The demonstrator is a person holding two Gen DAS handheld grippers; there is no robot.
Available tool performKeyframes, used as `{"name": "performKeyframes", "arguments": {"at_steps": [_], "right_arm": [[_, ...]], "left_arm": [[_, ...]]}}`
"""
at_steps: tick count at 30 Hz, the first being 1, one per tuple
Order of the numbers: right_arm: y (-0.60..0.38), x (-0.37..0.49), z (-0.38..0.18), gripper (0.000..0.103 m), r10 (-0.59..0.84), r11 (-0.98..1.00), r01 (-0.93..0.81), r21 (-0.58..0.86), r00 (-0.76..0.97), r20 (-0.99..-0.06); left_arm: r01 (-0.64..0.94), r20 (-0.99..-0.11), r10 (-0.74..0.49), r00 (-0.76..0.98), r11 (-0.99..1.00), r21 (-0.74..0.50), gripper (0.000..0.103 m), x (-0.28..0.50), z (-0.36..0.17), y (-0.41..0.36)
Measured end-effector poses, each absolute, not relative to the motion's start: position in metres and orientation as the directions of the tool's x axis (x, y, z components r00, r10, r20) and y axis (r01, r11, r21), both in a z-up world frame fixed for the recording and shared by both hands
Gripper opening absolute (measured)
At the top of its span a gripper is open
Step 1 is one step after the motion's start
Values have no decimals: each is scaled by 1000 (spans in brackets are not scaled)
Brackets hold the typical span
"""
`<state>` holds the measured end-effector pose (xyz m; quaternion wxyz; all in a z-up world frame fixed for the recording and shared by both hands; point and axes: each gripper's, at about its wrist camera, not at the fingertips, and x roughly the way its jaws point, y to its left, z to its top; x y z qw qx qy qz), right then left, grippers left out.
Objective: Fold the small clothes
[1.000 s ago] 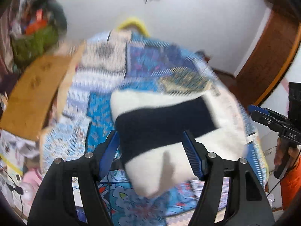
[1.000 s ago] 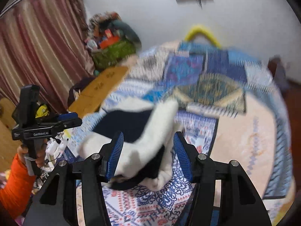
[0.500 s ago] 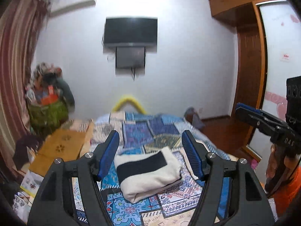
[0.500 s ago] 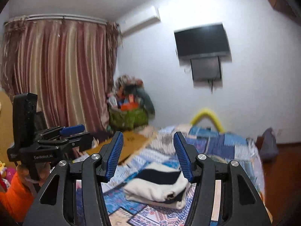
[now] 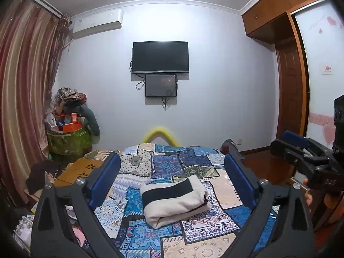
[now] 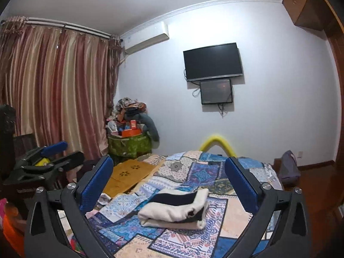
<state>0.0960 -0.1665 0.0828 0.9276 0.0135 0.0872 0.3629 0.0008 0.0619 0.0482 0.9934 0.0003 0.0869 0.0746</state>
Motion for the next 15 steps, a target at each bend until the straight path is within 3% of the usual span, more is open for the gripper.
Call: {"name": "performKeyframes", "arguments": {"at_steps": [15], "right_arm": [[-170,87,74,103,668,740,-668,73,720,-186]], "left_arm": [[-140,-179,136,974,990,-10,102,-3,42,63]]}}
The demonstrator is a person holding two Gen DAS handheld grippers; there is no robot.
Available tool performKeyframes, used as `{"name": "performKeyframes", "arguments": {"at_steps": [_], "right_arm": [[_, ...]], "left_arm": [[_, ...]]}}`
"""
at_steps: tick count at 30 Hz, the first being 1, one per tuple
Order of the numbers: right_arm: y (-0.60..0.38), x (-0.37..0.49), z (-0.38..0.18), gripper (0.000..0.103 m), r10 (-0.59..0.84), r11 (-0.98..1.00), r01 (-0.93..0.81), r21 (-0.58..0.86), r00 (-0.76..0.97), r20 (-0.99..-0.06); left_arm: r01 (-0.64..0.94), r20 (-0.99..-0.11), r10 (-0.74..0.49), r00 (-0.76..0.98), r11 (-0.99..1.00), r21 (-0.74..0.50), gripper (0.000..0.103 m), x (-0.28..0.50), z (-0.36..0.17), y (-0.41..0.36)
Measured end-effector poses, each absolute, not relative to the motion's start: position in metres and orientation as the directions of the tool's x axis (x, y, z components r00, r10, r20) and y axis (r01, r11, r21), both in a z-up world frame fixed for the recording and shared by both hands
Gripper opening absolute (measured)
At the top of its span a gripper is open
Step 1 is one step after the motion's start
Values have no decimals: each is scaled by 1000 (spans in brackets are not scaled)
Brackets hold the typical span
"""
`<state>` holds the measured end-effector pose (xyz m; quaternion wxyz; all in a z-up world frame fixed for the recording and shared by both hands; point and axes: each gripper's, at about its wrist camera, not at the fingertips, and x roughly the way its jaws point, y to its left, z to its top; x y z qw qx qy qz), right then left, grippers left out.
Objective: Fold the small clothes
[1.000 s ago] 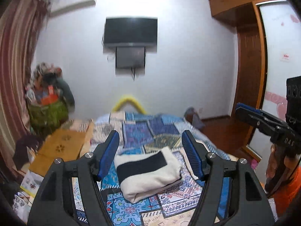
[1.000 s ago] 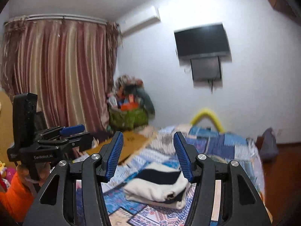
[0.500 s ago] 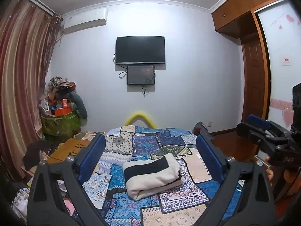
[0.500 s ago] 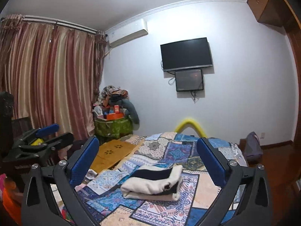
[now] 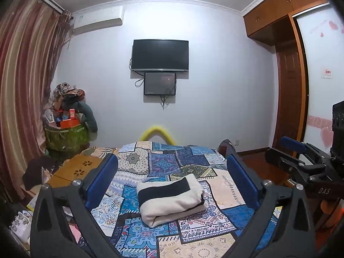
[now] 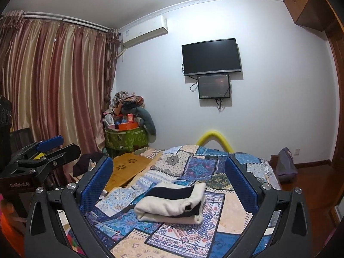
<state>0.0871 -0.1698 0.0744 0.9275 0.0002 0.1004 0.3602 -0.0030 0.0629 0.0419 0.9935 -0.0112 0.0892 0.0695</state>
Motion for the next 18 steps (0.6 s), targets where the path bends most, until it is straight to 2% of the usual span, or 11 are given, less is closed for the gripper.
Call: {"name": "performKeyframes", "arguments": {"at_steps": [18], "right_arm": [[-171,91,72,103,663,743,-665,79,714,-224]], "left_arm": [[-143,-201,137,970,990,-16,103,7,34,69]]}}
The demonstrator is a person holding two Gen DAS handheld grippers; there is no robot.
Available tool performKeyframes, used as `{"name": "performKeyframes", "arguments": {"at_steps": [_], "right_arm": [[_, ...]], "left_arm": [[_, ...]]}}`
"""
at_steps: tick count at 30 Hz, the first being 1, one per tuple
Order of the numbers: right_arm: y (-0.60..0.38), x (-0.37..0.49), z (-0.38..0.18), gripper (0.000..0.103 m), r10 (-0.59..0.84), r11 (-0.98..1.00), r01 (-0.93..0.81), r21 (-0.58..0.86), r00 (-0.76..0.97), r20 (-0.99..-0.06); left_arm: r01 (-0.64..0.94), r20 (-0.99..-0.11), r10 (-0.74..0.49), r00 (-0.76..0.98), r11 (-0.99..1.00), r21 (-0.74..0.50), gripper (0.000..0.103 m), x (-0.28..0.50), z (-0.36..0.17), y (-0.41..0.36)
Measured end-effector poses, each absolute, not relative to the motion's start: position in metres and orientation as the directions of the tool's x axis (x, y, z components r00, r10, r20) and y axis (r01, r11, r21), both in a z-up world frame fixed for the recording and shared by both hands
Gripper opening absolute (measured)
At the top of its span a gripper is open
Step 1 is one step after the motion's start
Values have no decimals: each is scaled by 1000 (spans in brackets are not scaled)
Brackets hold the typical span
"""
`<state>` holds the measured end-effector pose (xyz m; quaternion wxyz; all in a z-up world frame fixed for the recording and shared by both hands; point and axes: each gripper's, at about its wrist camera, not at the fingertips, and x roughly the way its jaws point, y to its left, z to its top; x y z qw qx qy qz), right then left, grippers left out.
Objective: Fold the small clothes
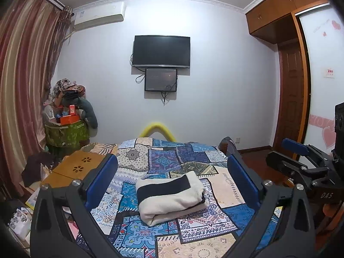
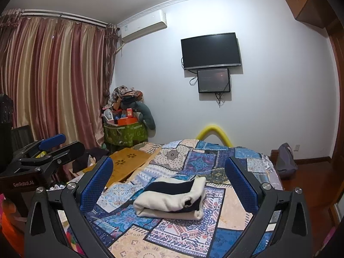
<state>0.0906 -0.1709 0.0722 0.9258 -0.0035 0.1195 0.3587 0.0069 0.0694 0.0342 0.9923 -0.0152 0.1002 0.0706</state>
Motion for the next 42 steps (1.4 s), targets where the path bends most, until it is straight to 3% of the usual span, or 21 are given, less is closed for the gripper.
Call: {"name": "performKeyframes", "arguments": {"at_steps": [42], "right_arm": [[-180,83,78,103,649,756,-649,84,727,-224]], "left_arm": [[-96,-208,92,974,995,-13,103,9,38,57]]}}
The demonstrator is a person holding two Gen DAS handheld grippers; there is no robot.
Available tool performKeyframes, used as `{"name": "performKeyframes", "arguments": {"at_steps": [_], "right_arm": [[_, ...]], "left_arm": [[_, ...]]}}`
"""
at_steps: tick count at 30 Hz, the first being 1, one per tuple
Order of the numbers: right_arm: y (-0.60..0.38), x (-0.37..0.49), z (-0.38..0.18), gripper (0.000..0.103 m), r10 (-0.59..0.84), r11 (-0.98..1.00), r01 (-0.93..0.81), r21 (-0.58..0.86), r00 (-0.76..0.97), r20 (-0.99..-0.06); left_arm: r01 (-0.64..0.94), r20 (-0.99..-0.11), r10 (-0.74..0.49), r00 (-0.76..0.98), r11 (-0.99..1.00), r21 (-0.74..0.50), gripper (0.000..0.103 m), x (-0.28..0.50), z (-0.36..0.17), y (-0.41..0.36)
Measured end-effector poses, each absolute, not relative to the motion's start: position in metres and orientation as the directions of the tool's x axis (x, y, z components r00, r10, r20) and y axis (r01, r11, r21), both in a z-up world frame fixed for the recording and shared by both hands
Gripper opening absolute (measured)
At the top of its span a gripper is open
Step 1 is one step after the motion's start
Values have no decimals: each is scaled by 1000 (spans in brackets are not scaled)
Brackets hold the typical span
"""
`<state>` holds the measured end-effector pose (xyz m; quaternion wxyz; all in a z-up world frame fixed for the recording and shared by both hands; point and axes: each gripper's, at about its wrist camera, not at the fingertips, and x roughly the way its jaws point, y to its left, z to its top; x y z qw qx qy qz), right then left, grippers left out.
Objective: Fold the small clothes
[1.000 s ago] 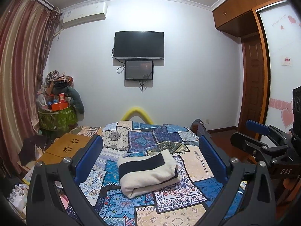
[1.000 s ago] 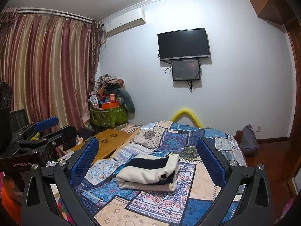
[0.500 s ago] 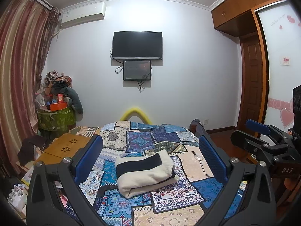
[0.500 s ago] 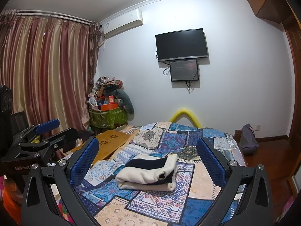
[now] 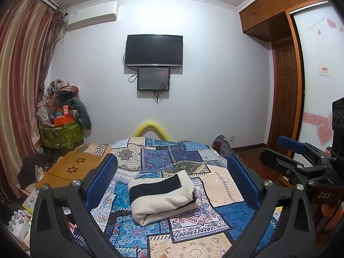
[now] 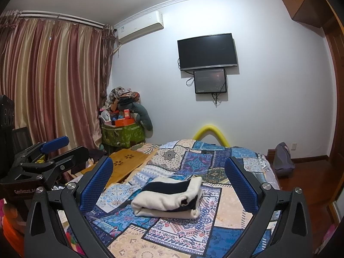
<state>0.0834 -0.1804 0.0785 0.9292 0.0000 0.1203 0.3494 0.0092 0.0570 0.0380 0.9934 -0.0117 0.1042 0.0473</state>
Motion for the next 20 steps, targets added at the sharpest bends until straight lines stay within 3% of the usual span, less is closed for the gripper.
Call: {"name": "performKeyframes", "arguments": {"at_steps": [20], "right_arm": [[-181,90,76,103,649,756,-649,89,722,-242]], "left_arm": [[-87,-229,79,970,996,-27,103,11,35,58]]}}
